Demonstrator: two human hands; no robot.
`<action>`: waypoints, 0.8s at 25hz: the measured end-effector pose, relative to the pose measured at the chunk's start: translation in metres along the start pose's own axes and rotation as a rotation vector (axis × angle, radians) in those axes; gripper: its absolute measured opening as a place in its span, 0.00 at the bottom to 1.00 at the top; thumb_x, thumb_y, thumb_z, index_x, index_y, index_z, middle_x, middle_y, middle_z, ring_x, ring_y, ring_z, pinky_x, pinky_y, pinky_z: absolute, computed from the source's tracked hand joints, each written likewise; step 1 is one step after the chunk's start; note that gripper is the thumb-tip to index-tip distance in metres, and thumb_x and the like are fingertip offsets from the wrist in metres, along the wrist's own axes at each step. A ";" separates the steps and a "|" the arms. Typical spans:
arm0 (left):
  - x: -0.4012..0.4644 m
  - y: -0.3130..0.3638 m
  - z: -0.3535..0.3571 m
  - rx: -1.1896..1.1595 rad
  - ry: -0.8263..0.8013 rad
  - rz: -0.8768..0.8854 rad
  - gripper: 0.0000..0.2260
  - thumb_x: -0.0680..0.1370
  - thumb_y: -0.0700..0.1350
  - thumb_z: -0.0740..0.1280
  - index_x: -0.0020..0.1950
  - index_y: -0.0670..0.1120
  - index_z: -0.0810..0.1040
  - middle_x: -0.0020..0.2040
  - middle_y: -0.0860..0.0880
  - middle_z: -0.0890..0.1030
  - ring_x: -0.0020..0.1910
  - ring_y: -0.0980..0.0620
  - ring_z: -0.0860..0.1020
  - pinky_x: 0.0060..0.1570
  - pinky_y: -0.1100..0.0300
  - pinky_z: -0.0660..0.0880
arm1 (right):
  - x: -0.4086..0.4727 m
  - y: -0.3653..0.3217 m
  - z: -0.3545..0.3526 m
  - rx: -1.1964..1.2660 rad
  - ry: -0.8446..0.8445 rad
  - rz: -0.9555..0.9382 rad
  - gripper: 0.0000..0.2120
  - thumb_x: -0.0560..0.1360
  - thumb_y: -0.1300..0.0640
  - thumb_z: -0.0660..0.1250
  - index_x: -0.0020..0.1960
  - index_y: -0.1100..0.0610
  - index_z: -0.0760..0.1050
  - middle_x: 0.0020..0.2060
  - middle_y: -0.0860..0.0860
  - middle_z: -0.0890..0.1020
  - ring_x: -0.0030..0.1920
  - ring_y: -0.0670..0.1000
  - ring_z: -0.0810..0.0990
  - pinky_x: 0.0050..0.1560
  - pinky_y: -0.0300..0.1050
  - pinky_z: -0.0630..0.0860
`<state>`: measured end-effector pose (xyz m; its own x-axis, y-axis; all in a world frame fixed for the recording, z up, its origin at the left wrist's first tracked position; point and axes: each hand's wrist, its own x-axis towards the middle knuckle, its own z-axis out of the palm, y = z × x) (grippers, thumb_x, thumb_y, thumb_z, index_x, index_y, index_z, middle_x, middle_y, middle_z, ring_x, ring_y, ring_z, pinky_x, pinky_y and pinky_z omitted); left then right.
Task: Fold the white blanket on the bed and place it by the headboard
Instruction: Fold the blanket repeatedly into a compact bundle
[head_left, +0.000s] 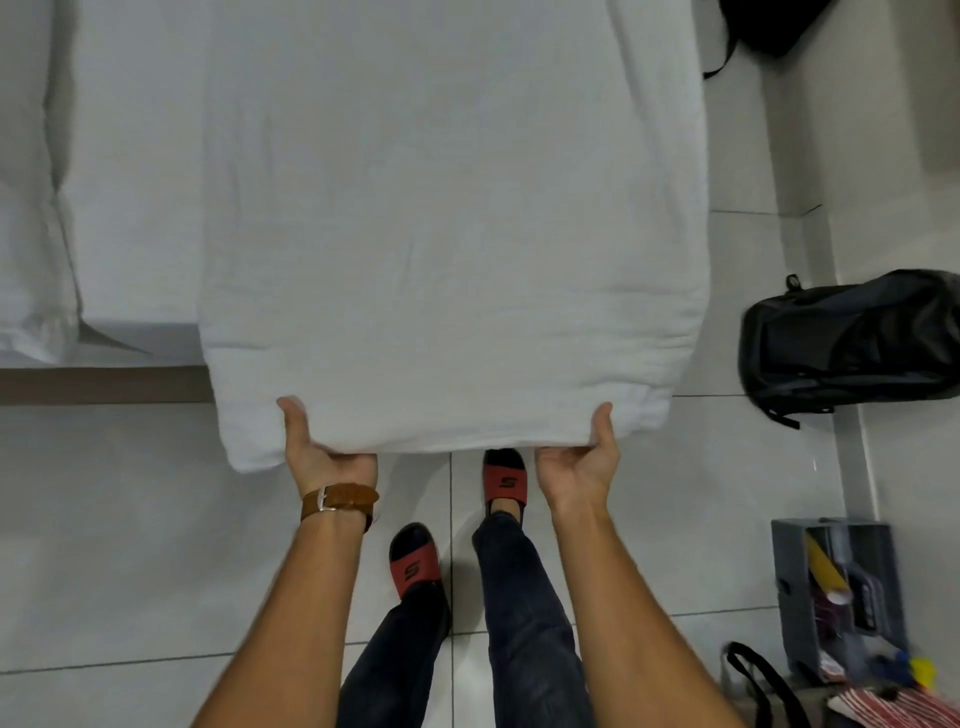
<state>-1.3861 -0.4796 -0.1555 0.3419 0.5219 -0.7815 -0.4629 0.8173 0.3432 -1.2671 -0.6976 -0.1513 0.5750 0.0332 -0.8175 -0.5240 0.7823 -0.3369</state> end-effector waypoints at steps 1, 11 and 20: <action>-0.009 0.007 0.007 0.011 -0.006 0.001 0.25 0.76 0.58 0.76 0.71 0.50 0.80 0.66 0.46 0.84 0.65 0.42 0.83 0.67 0.40 0.77 | -0.008 -0.009 0.008 -0.003 -0.001 -0.014 0.18 0.81 0.50 0.74 0.69 0.57 0.82 0.61 0.57 0.88 0.57 0.58 0.89 0.55 0.57 0.87; -0.053 0.067 0.136 0.091 -0.146 0.113 0.17 0.78 0.49 0.73 0.67 0.48 0.80 0.64 0.47 0.84 0.60 0.46 0.85 0.55 0.51 0.83 | -0.054 -0.063 0.137 0.020 -0.105 -0.198 0.21 0.75 0.58 0.75 0.68 0.56 0.83 0.60 0.53 0.88 0.56 0.54 0.88 0.53 0.47 0.86; 0.049 0.086 0.328 0.210 -0.104 0.328 0.04 0.77 0.42 0.74 0.48 0.48 0.81 0.40 0.51 0.86 0.37 0.51 0.84 0.33 0.57 0.79 | 0.057 -0.106 0.308 -0.247 -0.076 -0.343 0.12 0.75 0.57 0.76 0.58 0.56 0.82 0.45 0.51 0.88 0.40 0.49 0.86 0.34 0.42 0.81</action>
<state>-1.1412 -0.3032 0.0066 0.2900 0.7766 -0.5593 -0.3877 0.6297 0.6732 -0.9853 -0.5870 -0.0179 0.7819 -0.1505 -0.6050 -0.4236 0.5837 -0.6927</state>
